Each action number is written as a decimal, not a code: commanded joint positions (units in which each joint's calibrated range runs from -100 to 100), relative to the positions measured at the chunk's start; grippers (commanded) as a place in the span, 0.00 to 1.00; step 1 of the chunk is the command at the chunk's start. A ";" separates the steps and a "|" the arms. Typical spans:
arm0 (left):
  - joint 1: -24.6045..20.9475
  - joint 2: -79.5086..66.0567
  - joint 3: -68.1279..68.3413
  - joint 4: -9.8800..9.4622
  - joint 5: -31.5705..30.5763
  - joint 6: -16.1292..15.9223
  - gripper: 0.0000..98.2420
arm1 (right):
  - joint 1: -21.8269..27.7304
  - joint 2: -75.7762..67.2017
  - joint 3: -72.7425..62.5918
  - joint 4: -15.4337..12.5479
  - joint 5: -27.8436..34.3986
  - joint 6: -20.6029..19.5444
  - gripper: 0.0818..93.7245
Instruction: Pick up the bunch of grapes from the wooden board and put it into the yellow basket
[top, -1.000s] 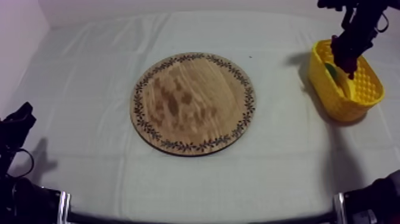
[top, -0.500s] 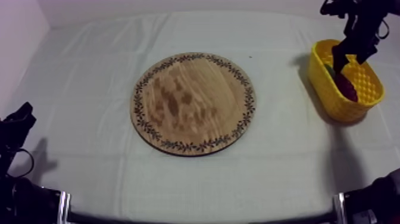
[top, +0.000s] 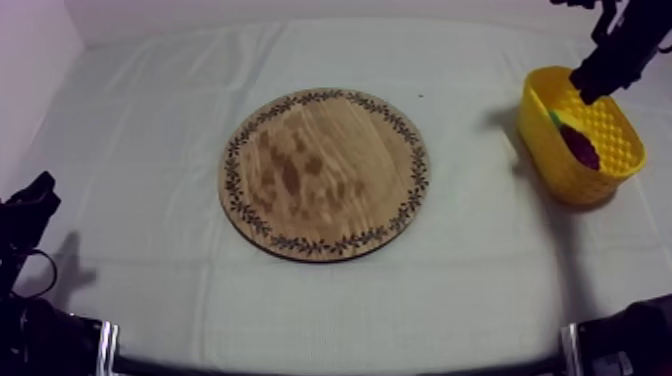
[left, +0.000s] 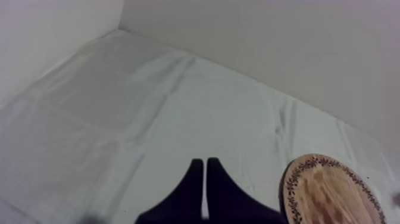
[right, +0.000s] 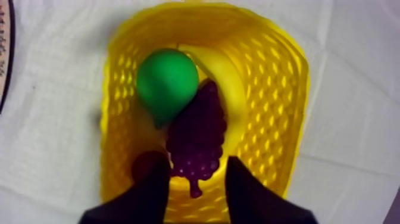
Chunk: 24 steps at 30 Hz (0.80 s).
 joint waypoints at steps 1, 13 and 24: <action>0.02 0.02 -0.04 0.01 -0.01 -0.01 0.00 | -1.14 -5.51 7.74 1.98 -3.70 -5.22 0.25; 0.02 0.02 -0.04 0.01 -0.01 -0.01 0.00 | -4.34 -24.16 29.51 3.30 -17.77 -11.65 0.12; 0.02 0.02 -0.04 0.01 -0.01 -0.01 0.00 | -4.42 -44.62 46.47 -7.72 -30.55 -6.97 0.01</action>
